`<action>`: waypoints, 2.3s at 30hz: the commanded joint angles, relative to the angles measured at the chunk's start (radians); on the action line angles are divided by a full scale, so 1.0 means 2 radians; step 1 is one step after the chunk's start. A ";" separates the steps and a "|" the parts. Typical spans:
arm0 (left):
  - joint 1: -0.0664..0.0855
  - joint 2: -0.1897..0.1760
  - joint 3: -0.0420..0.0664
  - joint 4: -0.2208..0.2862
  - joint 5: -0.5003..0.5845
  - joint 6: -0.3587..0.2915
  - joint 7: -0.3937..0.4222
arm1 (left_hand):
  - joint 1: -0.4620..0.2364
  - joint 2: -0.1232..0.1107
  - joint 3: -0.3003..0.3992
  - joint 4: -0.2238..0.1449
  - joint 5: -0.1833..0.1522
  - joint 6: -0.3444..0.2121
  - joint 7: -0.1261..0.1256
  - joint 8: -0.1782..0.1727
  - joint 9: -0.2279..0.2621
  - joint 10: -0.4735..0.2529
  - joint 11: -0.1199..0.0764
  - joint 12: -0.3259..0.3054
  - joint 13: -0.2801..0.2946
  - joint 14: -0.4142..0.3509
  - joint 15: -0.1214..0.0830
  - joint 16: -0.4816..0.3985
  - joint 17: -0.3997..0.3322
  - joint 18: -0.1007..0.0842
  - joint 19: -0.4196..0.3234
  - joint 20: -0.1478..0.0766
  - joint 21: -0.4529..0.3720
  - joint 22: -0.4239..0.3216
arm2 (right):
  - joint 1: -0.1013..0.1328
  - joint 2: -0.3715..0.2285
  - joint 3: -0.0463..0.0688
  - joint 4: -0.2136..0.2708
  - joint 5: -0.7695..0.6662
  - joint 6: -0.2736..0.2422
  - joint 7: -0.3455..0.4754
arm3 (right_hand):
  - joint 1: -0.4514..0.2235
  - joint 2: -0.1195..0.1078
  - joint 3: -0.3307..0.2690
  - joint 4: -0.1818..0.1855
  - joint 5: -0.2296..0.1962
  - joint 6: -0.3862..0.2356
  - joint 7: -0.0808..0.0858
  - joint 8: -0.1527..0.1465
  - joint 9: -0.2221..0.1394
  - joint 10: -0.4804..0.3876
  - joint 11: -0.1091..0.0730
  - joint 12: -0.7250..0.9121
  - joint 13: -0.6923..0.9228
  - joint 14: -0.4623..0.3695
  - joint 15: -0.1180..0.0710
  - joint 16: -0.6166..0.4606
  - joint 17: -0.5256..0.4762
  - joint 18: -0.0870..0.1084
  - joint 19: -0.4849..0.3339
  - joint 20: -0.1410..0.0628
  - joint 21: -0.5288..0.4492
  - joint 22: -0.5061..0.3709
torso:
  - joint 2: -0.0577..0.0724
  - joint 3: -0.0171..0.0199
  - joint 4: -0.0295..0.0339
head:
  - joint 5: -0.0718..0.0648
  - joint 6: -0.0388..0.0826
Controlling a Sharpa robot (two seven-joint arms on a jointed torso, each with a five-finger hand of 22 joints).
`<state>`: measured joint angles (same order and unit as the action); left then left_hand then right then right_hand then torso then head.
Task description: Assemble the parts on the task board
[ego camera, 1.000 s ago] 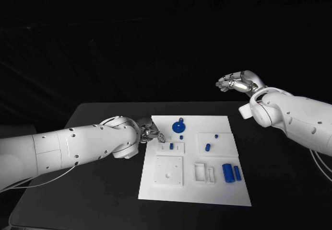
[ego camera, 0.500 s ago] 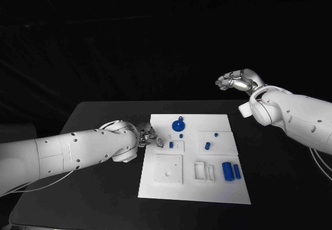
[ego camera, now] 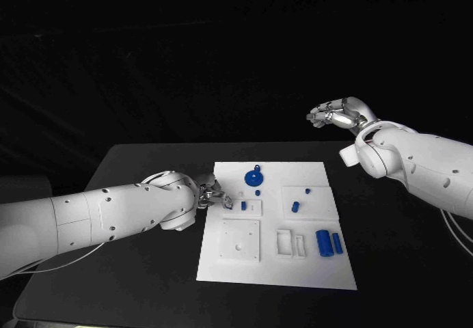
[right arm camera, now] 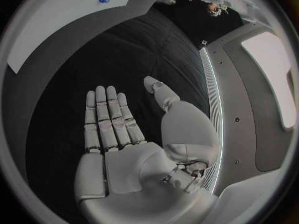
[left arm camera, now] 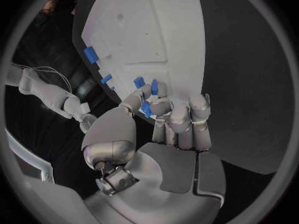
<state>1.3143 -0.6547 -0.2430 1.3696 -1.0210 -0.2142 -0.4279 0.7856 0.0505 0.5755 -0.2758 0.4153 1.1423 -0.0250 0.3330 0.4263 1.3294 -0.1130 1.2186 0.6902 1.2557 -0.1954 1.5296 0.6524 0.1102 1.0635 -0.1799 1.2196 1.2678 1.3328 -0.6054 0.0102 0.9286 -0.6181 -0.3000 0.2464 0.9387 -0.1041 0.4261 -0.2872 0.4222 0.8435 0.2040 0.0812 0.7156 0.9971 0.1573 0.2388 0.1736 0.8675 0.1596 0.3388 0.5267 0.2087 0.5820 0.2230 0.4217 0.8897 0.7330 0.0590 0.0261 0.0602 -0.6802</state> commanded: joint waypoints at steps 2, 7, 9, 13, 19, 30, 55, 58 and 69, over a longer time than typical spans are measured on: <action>-0.001 0.003 0.000 -0.002 -0.003 0.003 0.004 | 0.003 0.008 0.010 -0.007 0.005 0.076 -0.002 0.022 0.160 0.016 -0.012 -0.003 0.001 0.009 -0.010 0.000 0.001 0.008 -0.002 -0.044 0.002 0.000 | 0.001 -0.001 0.000 0.001 -0.003 0.005 0.003 | 0.004 0.000 -0.002 0.000 0.002 -0.004 0.000 0.002 -0.001 -0.001 0.002 -0.002 -0.001 0.000 0.003 -0.002 -0.001 0.003 -0.003 0.000 -0.002 0.001 | 0.000 0.0002 0.0001 | -0.001 -0.001; -0.001 0.004 0.000 -0.007 -0.003 0.007 0.004 | -0.001 0.009 0.010 -0.005 -0.022 0.075 -0.002 0.025 0.158 0.017 -0.012 -0.005 0.003 0.009 -0.010 -0.001 0.002 0.009 -0.001 -0.044 0.001 -0.001 | 0.001 -0.001 0.000 0.002 -0.003 0.006 0.003 | 0.004 0.000 -0.002 0.000 0.002 -0.004 0.000 0.002 -0.001 -0.001 0.003 -0.002 -0.001 0.000 0.003 -0.003 -0.001 0.003 -0.003 0.001 -0.002 0.001 | 0.000 0.0002 -0.0002 | -0.001 -0.001; -0.002 0.005 0.000 -0.007 -0.003 0.009 0.004 | -0.001 0.008 0.010 -0.005 -0.024 0.075 -0.002 0.025 0.157 0.017 -0.012 -0.005 0.003 0.009 -0.010 -0.001 0.002 0.009 -0.001 -0.044 0.001 -0.001 | 0.001 -0.001 0.000 0.002 -0.003 0.006 0.003 | 0.004 0.000 -0.002 0.000 0.002 -0.004 0.000 0.002 -0.001 -0.001 0.003 -0.002 -0.001 0.000 0.003 -0.003 -0.001 0.003 -0.003 0.001 -0.002 0.001 | 0.000 0.0003 -0.0002 | -0.001 -0.001; -0.003 0.007 0.000 -0.007 -0.002 0.013 0.005 | -0.001 0.007 0.011 -0.005 -0.027 0.075 -0.002 0.026 0.157 0.017 -0.012 -0.005 0.004 0.010 -0.010 -0.001 0.002 0.009 -0.001 -0.044 0.001 -0.001 | 0.001 -0.001 0.000 0.003 -0.003 0.006 0.003 | 0.004 0.000 -0.002 0.000 0.002 -0.005 0.000 0.003 -0.001 -0.001 0.003 -0.002 -0.002 0.000 0.003 -0.003 -0.001 0.003 -0.003 0.001 -0.002 0.001 | 0.000 0.0001 0.0000 | -0.001 -0.003; -0.004 0.008 0.000 -0.008 -0.002 0.018 0.005 | 0.001 0.008 0.014 -0.005 -0.020 0.076 -0.002 0.028 0.156 0.018 -0.012 -0.005 0.006 0.010 -0.010 -0.001 0.004 0.009 -0.001 -0.044 0.001 -0.001 | 0.001 -0.001 0.000 0.004 -0.003 0.007 0.003 | 0.004 0.000 -0.002 0.000 0.002 -0.005 0.000 0.003 -0.002 -0.001 0.003 -0.002 -0.002 -0.001 0.004 -0.003 -0.001 0.003 -0.004 0.001 -0.002 0.001 | 0.000 0.0002 -0.0005 | -0.001 -0.004; -0.005 0.008 0.000 -0.008 -0.004 0.028 0.003 | 0.002 0.007 0.015 -0.006 -0.010 0.077 -0.003 0.030 0.155 0.018 -0.013 -0.004 0.008 0.010 -0.009 0.000 0.005 0.009 -0.002 -0.044 0.002 -0.001 | 0.001 -0.001 0.000 0.004 -0.003 0.008 0.002 | 0.004 0.000 -0.003 0.000 0.002 -0.005 0.000 0.003 -0.002 -0.001 0.003 -0.002 -0.003 -0.001 0.004 -0.003 -0.002 0.003 -0.004 0.001 -0.002 0.001 | 0.000 0.0001 0.0001 | -0.002 -0.007; -0.007 0.004 0.000 -0.006 -0.005 0.040 0.003 | -0.001 0.007 0.015 -0.006 0.004 0.079 -0.004 0.037 0.153 0.019 -0.013 -0.002 0.014 0.011 -0.007 0.001 0.009 0.009 -0.002 -0.043 0.004 0.000 | 0.001 -0.002 0.000 0.005 -0.003 0.011 0.003 | 0.003 0.001 -0.003 0.000 0.003 -0.005 0.000 0.004 -0.004 -0.001 0.003 -0.003 -0.006 -0.001 0.004 -0.004 -0.002 0.003 -0.005 0.001 -0.002 0.001 | 0.000 0.0000 0.0001 | -0.001 -0.007; -0.007 0.004 0.000 -0.005 -0.005 0.042 0.002 | -0.001 0.007 0.015 -0.006 0.004 0.079 -0.004 0.037 0.153 0.019 -0.013 -0.002 0.014 0.011 -0.007 0.001 0.009 0.009 -0.002 -0.043 0.004 0.000 | 0.001 -0.002 0.000 0.004 -0.003 0.011 0.003 | 0.003 0.001 -0.003 0.000 0.003 -0.005 0.000 0.004 -0.004 -0.001 0.003 -0.003 -0.006 -0.001 0.004 -0.004 -0.003 0.003 -0.005 0.001 -0.002 0.001 | 0.000 0.0000 -0.0002 | -0.001 -0.008; -0.007 0.004 0.000 -0.005 -0.003 0.052 0.000 | -0.013 0.008 0.011 0.001 -0.013 0.079 -0.004 0.040 0.151 0.019 -0.013 -0.003 0.017 0.010 -0.005 0.001 0.011 0.009 -0.003 -0.042 0.004 -0.001 | 0.001 -0.001 0.000 0.004 -0.003 0.011 0.003 | 0.003 0.001 -0.003 0.000 0.003 -0.005 0.000 0.004 -0.004 -0.001 0.003 -0.003 -0.007 -0.001 0.004 -0.004 -0.003 0.003 -0.005 0.002 -0.002 0.002 | 0.000 0.0002 0.0000 | -0.001 -0.008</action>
<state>1.3105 -0.6476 -0.2355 1.3555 -1.0279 -0.1759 -0.4180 0.7720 0.0617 0.5887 -0.2888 0.3730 1.1457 -0.0217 0.3342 0.4420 1.3351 -0.1114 1.2119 0.7229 1.2640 -0.1933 1.5296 0.6725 0.1159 1.0629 -0.1802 1.2235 1.2666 1.3329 -0.6085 0.0102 0.9360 -0.6189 -0.2865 0.2465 0.9387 -0.1041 0.4262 -0.2873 0.4221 0.8416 0.2059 0.0851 0.7083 0.9972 0.1573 0.2389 0.1619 0.8642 0.1627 0.3348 0.5226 0.2086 0.5785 0.2266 0.4217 0.8912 0.7333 0.0591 0.0261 0.0583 -0.6962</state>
